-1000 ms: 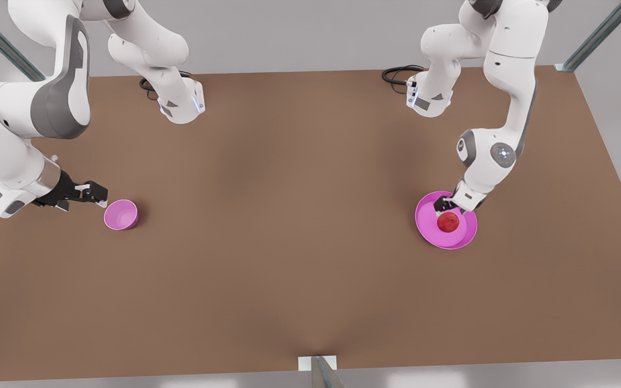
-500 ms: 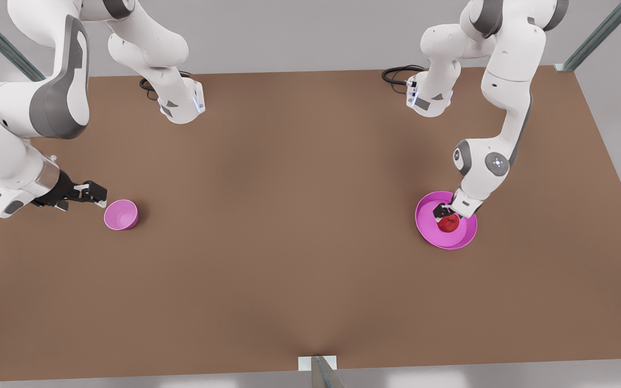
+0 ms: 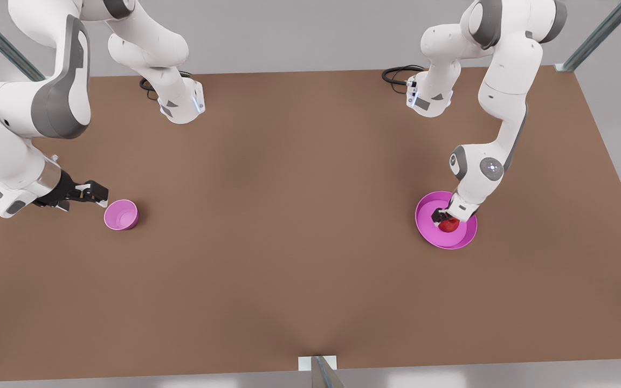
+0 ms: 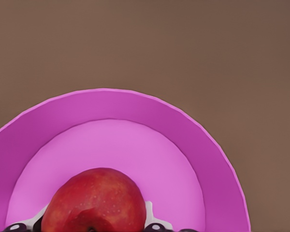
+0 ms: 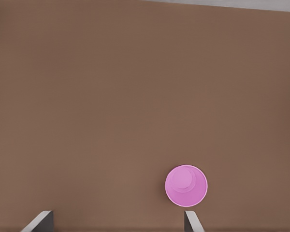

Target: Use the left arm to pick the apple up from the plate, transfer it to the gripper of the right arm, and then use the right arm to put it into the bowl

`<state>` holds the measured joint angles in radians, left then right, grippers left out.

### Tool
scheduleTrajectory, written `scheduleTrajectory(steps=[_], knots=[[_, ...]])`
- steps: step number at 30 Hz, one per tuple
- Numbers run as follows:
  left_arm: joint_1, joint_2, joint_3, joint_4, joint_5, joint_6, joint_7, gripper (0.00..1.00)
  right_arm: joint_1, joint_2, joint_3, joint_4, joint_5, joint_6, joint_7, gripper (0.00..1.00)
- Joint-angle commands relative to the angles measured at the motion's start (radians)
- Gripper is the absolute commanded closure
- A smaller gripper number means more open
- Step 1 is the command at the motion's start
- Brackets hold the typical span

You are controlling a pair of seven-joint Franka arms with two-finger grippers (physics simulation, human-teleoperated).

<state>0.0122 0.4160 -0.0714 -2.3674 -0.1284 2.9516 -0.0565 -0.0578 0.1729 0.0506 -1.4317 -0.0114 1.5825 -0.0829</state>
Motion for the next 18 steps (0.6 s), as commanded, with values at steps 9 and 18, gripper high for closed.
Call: scheduleTrajectory(steps=[9,18], knots=[[0.015,-0.006,-0.007,0.066,0.001,-0.006,0.053,0.24,0.001,-0.001,0.000,0.000,0.001,0.001,0.000,0.00],[-0.048,0.110,-0.318,0.655,-0.232,-0.426,0.063,0.26,0.004,-0.001,0.003,0.000,0.001,0.001,0.003,0.00]])
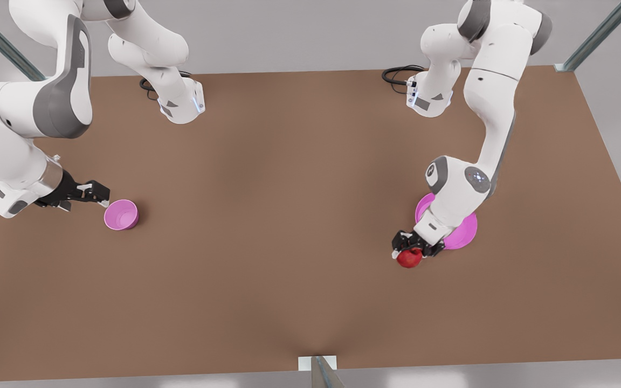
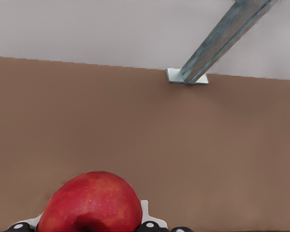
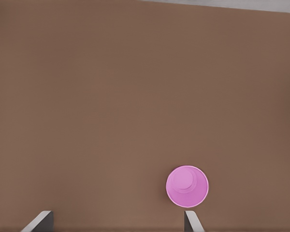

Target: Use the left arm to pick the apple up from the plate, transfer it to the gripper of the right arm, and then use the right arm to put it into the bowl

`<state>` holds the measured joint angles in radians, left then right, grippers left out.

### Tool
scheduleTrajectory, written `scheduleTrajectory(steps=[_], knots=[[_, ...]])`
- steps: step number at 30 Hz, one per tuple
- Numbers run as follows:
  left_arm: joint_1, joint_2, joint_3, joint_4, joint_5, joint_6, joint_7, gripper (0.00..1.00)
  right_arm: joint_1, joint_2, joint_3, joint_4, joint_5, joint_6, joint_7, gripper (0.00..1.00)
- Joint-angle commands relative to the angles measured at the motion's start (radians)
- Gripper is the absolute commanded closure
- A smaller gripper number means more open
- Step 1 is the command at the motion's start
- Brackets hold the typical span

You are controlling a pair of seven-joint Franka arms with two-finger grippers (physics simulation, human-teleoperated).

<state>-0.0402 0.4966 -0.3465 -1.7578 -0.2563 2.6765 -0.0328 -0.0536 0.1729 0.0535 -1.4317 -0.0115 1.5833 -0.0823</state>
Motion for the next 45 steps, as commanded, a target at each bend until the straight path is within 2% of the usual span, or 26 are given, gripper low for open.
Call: scheduleTrajectory(steps=[1,4,5,8,10,11,12,16,25,28,32,37,45], knots=[[0.016,0.034,-0.046,0.095,-0.205,-0.265,0.115,0.26,0.000,-0.001,0.002,0.002,0.001,0.000,0.003,0.00],[-0.017,0.050,-0.060,0.097,-0.696,-0.293,0.790,0.26,0.000,-0.001,0.000,0.000,0.001,0.000,0.003,0.00],[-0.021,0.094,-0.104,0.138,-0.785,-0.294,0.892,0.27,0.000,-0.001,0.002,0.000,0.001,0.000,0.003,0.00],[-0.030,0.249,-0.256,0.348,-0.805,-0.294,1.229,0.27,0.000,-0.001,0.002,0.002,0.001,0.000,0.003,0.00],[-0.030,0.352,-0.359,0.428,-0.857,-0.294,1.502,0.27,0.000,-0.001,0.002,0.002,0.001,0.000,0.003,0.00],[-0.035,0.367,-0.370,0.436,-0.937,-0.296,1.654,0.27,0.000,-0.001,0.002,0.002,0.001,0.000,0.003,0.00],[-0.050,0.385,-0.370,0.439,-0.962,-0.296,1.791,0.33,0.000,-0.001,0.002,0.002,0.001,0.000,0.003,0.00],[-0.084,0.427,-0.378,0.446,-1.109,-0.294,2.018,0.32,0.000,-0.001,0.002,0.002,0.001,0.000,0.003,0.00],[-0.156,0.554,-0.376,0.581,-1.127,-0.287,2.179,0.32,0.003,-0.001,0.008,0.000,0.019,0.004,0.016,0.00],[-0.179,0.588,-0.374,0.638,-1.127,-0.276,2.214,0.32,-0.002,0.039,0.009,-0.001,0.316,0.012,0.144,0.00],[-0.196,0.614,-0.374,0.675,-1.127,-0.265,2.233,0.32,-0.054,0.165,0.000,-0.006,0.798,0.032,0.130,0.00],[-0.219,0.616,-0.374,0.684,-1.138,-0.213,2.234,0.32,-0.071,0.411,0.005,-0.024,1.234,0.024,-0.230,0.00],[-0.222,0.616,-0.374,0.682,-1.138,-0.211,2.236,0.32,0.021,0.453,0.057,-0.052,1.288,0.086,-0.284,0.00]])
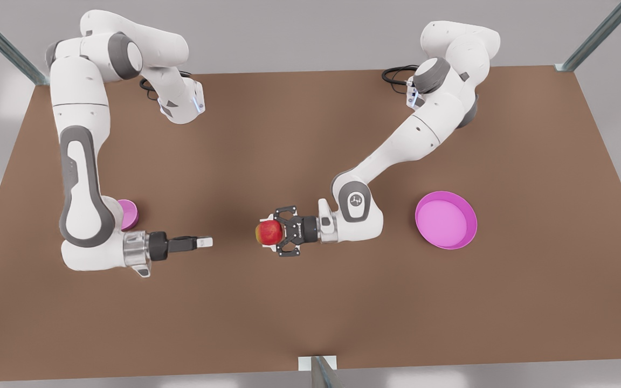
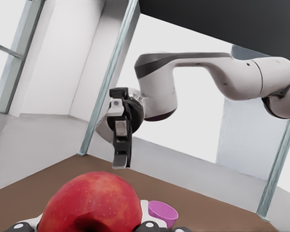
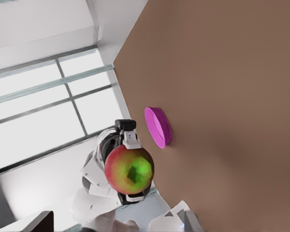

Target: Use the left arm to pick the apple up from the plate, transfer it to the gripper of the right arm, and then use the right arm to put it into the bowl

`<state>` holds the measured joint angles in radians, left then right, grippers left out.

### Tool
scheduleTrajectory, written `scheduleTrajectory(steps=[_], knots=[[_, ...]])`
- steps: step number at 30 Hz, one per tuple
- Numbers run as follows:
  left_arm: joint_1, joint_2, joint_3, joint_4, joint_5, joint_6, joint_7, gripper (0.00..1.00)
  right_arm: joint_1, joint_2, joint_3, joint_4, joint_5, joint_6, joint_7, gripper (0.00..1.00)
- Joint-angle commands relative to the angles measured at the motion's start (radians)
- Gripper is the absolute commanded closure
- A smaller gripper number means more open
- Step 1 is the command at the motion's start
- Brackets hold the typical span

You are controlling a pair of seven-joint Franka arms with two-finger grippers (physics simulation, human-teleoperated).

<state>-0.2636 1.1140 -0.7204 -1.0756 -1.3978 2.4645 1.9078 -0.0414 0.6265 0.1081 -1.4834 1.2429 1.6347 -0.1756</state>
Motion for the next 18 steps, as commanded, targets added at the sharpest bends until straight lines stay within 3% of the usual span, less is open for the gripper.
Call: scheduleTrajectory(steps=[1,7,10,18], knots=[[-0.005,-0.002,-0.001,0.000,-0.007,0.002,0.295,0.32,0.022,-0.002,0.004,-0.012,0.033,0.034,-0.193,0.00],[-0.011,-0.002,-0.001,0.000,-0.013,0.005,0.295,0.32,0.028,0.012,0.082,-0.052,0.044,0.123,-0.283,0.00],[-0.011,-0.002,-0.001,0.000,-0.013,0.005,0.295,0.32,0.075,0.028,0.084,-0.051,0.144,0.228,-0.315,0.00],[-0.017,-0.002,-0.001,0.000,-0.013,0.019,0.295,0.32,0.112,0.038,0.084,-0.063,0.205,0.267,-0.398,0.00]])
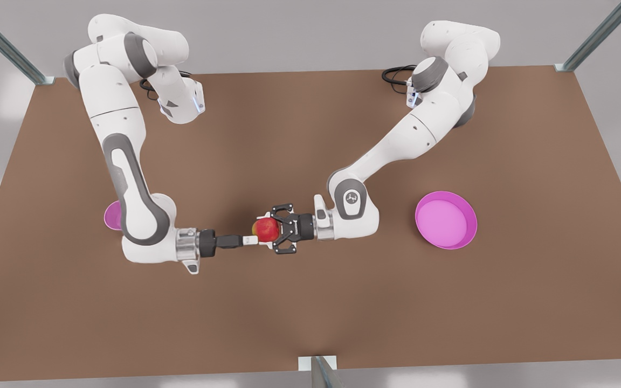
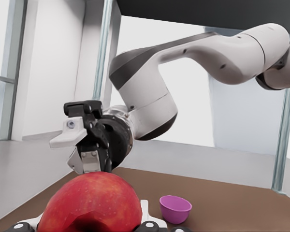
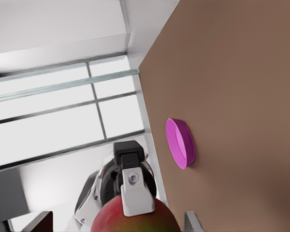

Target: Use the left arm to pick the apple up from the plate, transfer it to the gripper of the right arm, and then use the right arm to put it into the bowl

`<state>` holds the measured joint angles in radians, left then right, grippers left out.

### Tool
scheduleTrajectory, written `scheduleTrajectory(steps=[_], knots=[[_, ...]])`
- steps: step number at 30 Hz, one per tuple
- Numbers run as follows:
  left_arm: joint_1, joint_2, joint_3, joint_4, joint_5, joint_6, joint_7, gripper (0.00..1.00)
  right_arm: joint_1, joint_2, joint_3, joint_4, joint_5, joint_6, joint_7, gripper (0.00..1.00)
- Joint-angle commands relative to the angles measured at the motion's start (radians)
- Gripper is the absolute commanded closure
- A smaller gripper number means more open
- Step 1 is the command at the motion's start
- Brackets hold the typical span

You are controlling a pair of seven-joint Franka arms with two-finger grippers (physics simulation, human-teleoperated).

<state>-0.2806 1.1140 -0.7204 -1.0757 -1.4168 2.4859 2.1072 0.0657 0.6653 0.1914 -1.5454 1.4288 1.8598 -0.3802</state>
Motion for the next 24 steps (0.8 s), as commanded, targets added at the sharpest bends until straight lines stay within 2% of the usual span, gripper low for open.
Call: scheduleTrajectory(steps=[1,9,20,21,22,24], knots=[[-0.002,-0.002,-0.001,0.000,0.006,-0.002,0.096,0.32,0.005,-0.001,0.000,-0.001,0.019,0.044,-0.193,0.00],[0.000,0.000,0.001,0.000,0.006,-0.002,0.096,0.32,-0.041,-0.042,0.071,-0.085,0.019,0.045,-0.236,0.00],[0.000,0.000,0.003,0.000,0.006,-0.002,0.096,0.32,-0.029,-0.050,0.129,-0.113,0.019,0.119,-0.238,0.00],[0.000,0.000,0.003,0.000,0.006,-0.002,0.096,0.32,-0.029,-0.050,0.129,-0.113,0.019,0.119,-0.239,0.05],[0.000,0.000,0.003,0.000,0.006,-0.002,0.096,0.32,-0.029,-0.050,0.129,-0.113,0.019,0.119,-0.244,0.19],[0.000,0.000,0.003,0.000,0.006,0.002,0.096,0.32,-0.030,-0.049,0.129,-0.113,0.019,0.121,-0.244,0.22]])
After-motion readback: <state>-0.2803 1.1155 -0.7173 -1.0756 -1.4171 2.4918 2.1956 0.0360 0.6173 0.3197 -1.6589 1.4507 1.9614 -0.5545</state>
